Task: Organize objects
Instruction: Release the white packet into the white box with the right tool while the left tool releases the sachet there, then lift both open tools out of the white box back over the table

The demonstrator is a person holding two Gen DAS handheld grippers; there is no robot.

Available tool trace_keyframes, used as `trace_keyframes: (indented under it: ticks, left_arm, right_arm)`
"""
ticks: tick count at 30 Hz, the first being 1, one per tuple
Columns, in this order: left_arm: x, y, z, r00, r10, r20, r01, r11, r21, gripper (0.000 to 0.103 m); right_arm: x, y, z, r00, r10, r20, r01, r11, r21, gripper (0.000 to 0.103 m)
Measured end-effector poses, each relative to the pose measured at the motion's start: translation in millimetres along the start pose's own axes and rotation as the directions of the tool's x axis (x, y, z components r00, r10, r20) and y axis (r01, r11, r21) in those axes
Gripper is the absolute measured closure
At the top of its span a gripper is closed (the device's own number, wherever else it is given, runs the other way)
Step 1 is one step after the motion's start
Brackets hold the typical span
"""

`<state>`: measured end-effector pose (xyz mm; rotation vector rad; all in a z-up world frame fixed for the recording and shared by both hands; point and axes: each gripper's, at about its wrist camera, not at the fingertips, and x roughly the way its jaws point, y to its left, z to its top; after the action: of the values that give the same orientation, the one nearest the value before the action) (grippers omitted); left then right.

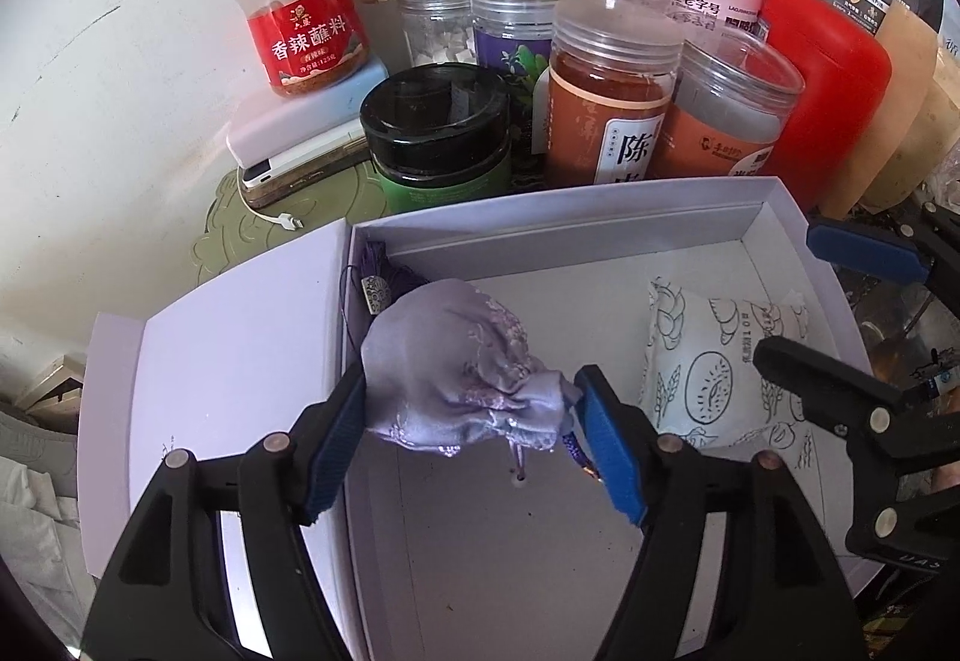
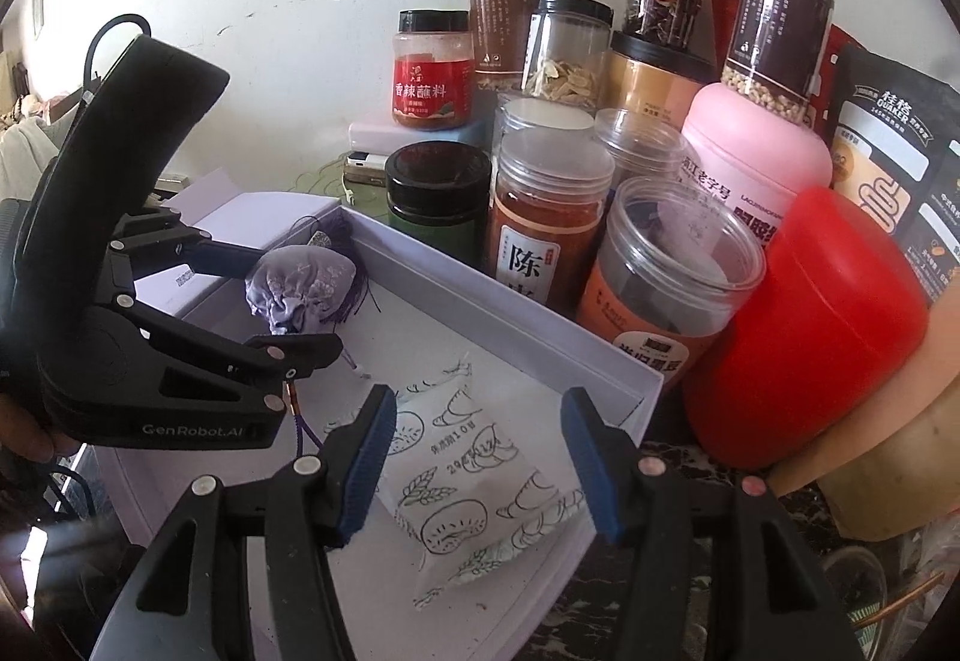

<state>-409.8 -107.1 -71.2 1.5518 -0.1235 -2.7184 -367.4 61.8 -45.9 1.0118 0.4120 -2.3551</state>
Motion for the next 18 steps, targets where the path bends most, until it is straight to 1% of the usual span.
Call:
trace_keyframes:
  ticks: [5, 10, 12, 15, 18]
  left_arm:
    - [-17.0, -4.2, -0.1, 0.999, 0.04, 0.016, -0.041, 0.999, 0.023, 0.035]
    - [-33.8, -2.8, 2.8, 0.997, 0.067, 0.033, -0.068, 0.998, 0.013, 0.029]
    - [-41.3, -2.0, 3.9, 0.996, 0.082, 0.043, -0.083, 0.997, 0.011, 0.023]
    - [-53.8, -0.9, 4.3, 0.993, 0.1, 0.057, -0.101, 0.995, 0.009, 0.022]
    - [-66.4, 0.0, 4.1, 0.993, 0.099, 0.07, -0.1, 0.995, 0.005, 0.022]
  right_arm:
    - [-13.6, 1.9, 0.4, 1.0, -0.024, 0.015, 0.024, 1.0, -0.007, 0.045]
    - [-30.8, 1.9, 2.2, 0.999, -0.031, 0.033, 0.032, 0.999, -0.008, 0.045]
    - [-38.8, 1.5, 2.6, 0.999, -0.038, 0.039, 0.038, 0.999, -0.006, 0.045]
    - [-50.0, 1.2, 3.1, 0.998, -0.048, 0.046, 0.049, 0.999, -0.002, 0.045]
    - [-62.4, 1.7, 3.8, 0.997, -0.058, 0.059, 0.058, 0.998, -0.001, 0.045]
